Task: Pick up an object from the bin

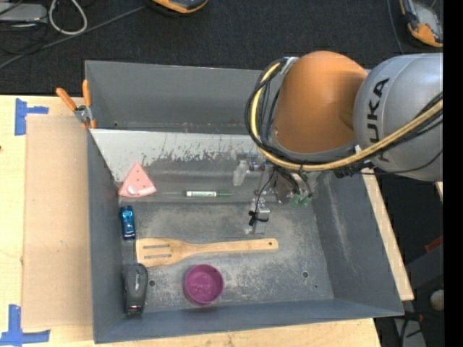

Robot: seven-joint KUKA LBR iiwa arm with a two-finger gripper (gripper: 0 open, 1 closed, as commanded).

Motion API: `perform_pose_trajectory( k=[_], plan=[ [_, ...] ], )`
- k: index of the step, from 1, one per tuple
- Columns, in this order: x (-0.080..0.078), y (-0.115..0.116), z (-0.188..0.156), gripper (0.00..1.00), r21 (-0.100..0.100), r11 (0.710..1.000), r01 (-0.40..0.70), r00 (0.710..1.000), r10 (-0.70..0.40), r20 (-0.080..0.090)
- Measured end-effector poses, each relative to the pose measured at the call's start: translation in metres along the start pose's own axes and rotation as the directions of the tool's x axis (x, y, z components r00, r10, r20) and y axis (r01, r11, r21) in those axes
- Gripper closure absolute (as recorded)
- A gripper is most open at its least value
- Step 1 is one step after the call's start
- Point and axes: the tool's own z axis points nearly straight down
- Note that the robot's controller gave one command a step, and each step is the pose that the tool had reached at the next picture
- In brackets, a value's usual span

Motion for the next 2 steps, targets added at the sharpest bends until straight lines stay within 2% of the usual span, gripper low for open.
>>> perform_pose_trajectory(
  k=[1, 2],
  plan=[
    [0.0, 0.0, 0.0, 0.0, 0.0, 1.0, 0.0, 1.0, 0.0, 0.0],
    [0.01, 0.004, 0.047, 0.0, 0.001, 0.996, 0.09, 0.996, -0.09, 0.003]
  ],
)
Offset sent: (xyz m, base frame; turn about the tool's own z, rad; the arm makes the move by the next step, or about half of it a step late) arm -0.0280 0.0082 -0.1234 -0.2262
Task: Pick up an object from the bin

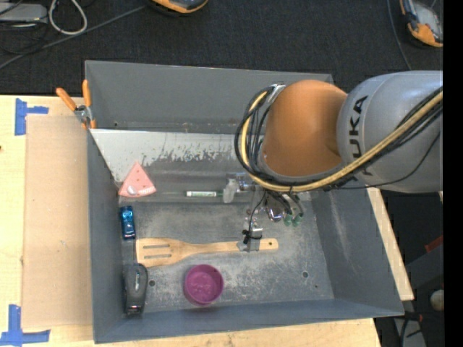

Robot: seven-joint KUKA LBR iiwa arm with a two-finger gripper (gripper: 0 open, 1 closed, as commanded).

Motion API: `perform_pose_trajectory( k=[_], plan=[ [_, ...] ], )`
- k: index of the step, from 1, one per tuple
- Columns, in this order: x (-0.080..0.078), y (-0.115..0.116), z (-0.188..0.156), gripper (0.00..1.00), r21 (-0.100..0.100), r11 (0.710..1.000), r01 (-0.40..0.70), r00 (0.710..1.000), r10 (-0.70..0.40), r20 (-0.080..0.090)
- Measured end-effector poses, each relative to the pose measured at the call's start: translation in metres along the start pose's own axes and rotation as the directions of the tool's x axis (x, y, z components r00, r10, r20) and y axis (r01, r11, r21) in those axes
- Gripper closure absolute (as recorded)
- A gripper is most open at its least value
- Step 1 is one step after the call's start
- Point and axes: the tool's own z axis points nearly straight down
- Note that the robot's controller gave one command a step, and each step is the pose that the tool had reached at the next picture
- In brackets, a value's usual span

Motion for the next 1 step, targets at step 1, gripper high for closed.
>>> perform_pose_trajectory(
  k=[1],
  plan=[
    [0.0058, 0.0194, 0.0347, 0.0, 0.0, 0.973, 0.231, 0.973, -0.231, 0.001]
  ],
)
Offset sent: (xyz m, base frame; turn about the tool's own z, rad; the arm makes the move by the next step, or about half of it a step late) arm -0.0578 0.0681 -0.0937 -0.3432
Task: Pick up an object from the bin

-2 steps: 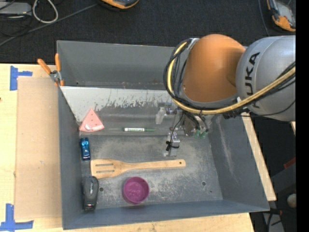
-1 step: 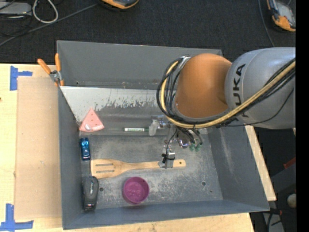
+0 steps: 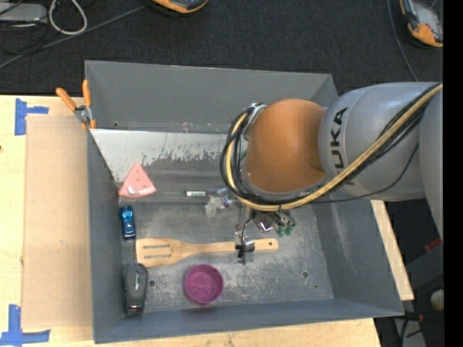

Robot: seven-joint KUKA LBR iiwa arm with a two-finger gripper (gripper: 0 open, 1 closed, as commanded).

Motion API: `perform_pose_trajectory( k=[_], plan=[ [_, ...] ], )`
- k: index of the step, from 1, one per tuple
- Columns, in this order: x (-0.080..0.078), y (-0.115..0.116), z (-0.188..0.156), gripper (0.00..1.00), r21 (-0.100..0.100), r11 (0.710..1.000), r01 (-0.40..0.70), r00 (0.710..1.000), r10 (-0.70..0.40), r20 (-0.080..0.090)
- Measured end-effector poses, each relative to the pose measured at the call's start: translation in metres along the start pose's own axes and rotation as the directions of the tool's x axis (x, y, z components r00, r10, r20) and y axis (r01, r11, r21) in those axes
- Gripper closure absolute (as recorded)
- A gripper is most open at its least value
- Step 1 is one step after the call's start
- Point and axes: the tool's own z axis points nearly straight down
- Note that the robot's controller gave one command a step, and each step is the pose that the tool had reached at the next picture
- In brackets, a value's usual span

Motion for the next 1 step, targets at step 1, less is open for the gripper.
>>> perform_pose_trajectory(
  k=[1],
  plan=[
    [0.0216, 0.0426, 0.0412, 0.0, -0.001, 0.998, 0.063, 0.998, -0.063, -0.003]
  ],
)
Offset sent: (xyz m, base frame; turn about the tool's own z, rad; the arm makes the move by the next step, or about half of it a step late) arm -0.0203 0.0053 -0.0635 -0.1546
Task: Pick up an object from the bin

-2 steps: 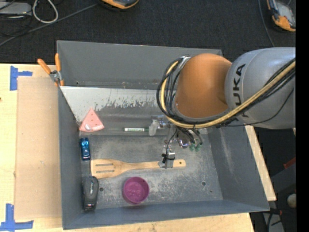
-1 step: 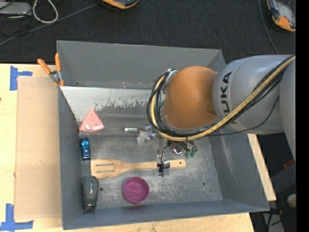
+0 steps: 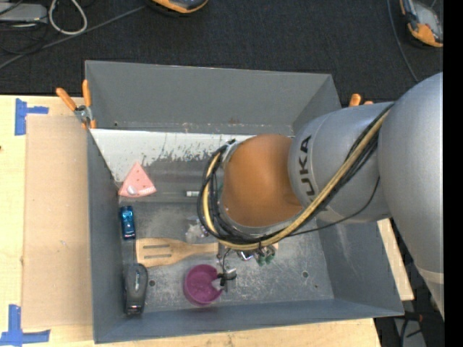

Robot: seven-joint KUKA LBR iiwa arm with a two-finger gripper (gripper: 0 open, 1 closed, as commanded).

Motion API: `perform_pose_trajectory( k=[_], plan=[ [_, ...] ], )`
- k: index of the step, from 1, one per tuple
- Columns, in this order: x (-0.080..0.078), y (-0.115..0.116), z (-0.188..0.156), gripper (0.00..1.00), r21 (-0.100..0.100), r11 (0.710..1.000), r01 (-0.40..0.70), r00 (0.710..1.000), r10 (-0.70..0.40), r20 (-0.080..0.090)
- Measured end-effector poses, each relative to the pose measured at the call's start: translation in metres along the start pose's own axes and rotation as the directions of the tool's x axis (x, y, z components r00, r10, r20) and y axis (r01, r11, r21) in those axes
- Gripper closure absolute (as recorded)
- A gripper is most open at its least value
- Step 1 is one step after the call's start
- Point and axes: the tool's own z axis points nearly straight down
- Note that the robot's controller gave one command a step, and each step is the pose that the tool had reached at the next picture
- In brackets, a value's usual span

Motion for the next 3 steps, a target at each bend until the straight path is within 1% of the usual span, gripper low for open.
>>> perform_pose_trajectory(
  k=[1, 2, 3],
  plan=[
    [0.002, -0.008, 0.016, 0.0, 0.0, 0.997, 0.071, 0.997, -0.071, 0.003],
    [0.017, 0.012, 0.033, 1.0, -0.004, 1.0, 0.021, 1.0, -0.021, -0.007],
    [0.017, 0.012, 0.033, 1.0, -0.004, 1.0, 0.02, 1.0, -0.02, -0.007]
  ],
)
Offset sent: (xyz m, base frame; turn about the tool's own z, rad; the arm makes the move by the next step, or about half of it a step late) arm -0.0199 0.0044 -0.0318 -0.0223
